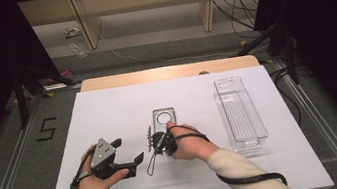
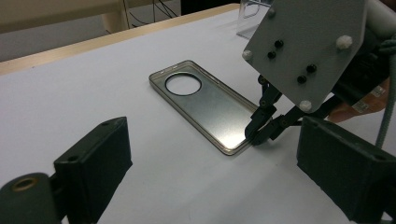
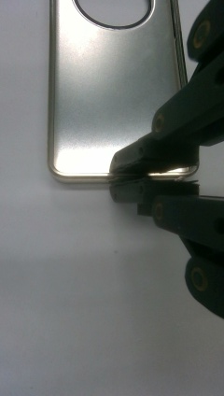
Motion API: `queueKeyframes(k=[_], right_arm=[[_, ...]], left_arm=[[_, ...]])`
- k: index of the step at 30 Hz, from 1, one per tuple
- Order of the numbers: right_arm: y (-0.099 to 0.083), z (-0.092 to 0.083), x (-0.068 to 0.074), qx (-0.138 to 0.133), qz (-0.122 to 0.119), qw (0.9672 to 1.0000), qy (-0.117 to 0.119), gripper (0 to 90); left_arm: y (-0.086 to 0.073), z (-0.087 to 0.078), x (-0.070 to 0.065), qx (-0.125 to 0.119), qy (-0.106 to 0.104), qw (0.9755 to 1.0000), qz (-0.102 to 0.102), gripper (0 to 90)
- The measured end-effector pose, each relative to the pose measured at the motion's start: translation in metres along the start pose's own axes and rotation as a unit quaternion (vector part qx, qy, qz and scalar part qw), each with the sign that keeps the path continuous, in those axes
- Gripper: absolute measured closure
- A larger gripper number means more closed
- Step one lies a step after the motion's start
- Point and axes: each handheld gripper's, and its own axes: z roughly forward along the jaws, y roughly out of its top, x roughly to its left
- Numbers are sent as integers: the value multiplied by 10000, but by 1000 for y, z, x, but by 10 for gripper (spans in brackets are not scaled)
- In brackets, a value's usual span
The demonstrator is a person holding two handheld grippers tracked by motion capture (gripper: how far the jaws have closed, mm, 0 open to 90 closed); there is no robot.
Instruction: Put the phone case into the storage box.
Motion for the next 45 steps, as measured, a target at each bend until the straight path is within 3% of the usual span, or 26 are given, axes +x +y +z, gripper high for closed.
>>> queueKeyframes(k=[10,26,45], right_arm=[[0,0,-1,43,134,9999,41,868],[1,-1,-1,93,88,9999,17,879],[-7,-5,2,-100,230,9997,-66,889]], left_arm=[[0,0,0,1,-1,10000,-7,99],[0,0,0,4,7,10000,-5,101],[-1,0,0,7,15,10000,-19,107]])
